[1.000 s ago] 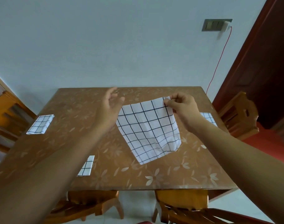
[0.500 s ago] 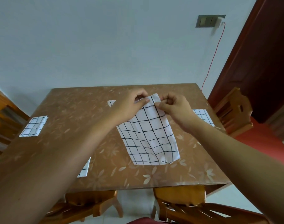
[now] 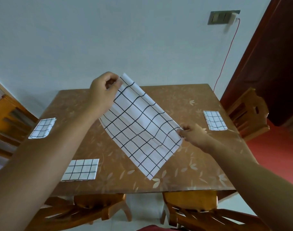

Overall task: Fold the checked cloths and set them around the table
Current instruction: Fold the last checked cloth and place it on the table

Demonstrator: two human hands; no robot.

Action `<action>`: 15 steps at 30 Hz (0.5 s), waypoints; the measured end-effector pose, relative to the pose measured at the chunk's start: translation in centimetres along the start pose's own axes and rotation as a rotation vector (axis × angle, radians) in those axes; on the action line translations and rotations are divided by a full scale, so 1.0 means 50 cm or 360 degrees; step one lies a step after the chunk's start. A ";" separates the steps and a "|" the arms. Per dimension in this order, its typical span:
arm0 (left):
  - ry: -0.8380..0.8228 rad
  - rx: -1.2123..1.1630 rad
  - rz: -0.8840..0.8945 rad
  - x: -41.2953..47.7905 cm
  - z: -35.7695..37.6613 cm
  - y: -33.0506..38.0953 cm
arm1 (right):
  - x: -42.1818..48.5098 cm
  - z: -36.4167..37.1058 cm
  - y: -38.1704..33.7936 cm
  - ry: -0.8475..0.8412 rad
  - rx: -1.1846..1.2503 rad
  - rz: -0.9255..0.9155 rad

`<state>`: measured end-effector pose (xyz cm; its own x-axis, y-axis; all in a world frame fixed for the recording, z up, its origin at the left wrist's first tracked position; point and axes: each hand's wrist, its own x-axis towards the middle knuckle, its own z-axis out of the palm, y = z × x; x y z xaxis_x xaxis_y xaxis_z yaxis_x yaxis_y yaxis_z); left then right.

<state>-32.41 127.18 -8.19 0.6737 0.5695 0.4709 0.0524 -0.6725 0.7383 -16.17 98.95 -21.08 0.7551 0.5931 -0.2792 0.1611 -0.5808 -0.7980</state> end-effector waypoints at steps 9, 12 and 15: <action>0.0006 -0.0071 -0.0118 -0.034 -0.029 -0.045 | 0.022 0.010 -0.008 0.0179 0.0650 0.0274; 0.0055 -0.0091 -0.0199 -0.046 -0.039 -0.067 | 0.019 0.006 -0.010 0.0196 0.0896 0.0363; 0.0127 -0.0134 -0.0275 -0.062 -0.044 -0.092 | 0.020 0.000 -0.012 0.0239 0.1126 0.0459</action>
<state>-36.37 129.54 -11.99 0.5991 0.7109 0.3683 0.0978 -0.5216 0.8476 -15.47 99.88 -20.90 0.7918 0.3616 -0.4922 -0.4603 -0.1763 -0.8700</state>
